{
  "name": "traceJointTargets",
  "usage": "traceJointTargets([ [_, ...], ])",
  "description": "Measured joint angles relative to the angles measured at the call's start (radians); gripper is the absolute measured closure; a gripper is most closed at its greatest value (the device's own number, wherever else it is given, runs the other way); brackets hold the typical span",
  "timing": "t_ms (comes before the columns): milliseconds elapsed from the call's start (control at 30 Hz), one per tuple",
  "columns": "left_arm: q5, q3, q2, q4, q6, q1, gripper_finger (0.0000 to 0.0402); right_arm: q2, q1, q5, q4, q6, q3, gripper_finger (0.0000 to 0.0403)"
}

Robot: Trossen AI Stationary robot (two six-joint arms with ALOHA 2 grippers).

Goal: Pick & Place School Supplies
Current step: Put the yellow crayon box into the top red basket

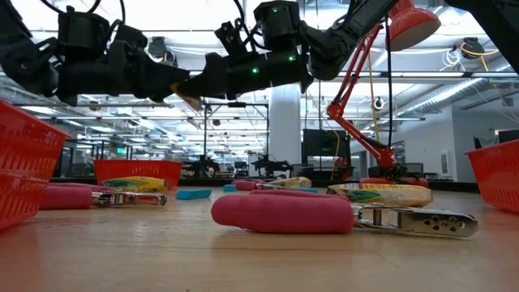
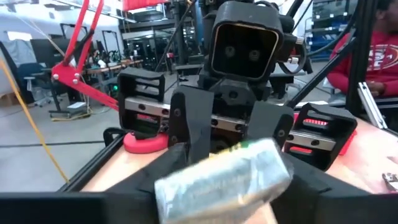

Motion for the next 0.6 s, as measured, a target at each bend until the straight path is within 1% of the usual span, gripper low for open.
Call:
traceJointTargets([
  [133, 0.024, -0.001, 0.002, -0.008, 0.029, -0.002, 0.0328, 0.000, 0.000, -0.007, -0.021, -0.003, 0.000, 0.0342],
  [267, 0.038, -0.001, 0.002, -0.010, 0.044, -0.001, 0.0331, 0.000, 0.000, -0.006, -0.020, -0.005, 0.000, 0.0342],
  [433, 0.020, 0.000, 0.001, -0.029, 0.070, 0.004, 0.0331, 0.000, 0.000, -0.003, -0.036, -0.012, 0.000, 0.0340],
  [467, 0.022, 0.000, 0.001, -0.031, 0.074, 0.009, 0.0331, 0.000, 0.000, -0.001, -0.046, -0.013, 0.000, 0.0330],
  [500, 0.023, 0.000, 0.001, -0.032, 0.080, 0.016, 0.0331, 0.000, 0.000, 0.005, -0.062, -0.011, 0.001, 0.0312],
  [600, 0.015, -0.001, 0.002, -0.056, 0.093, 0.036, 0.0331, -0.003, -0.002, 0.018, -0.130, 0.013, 0.001, 0.0240],
])
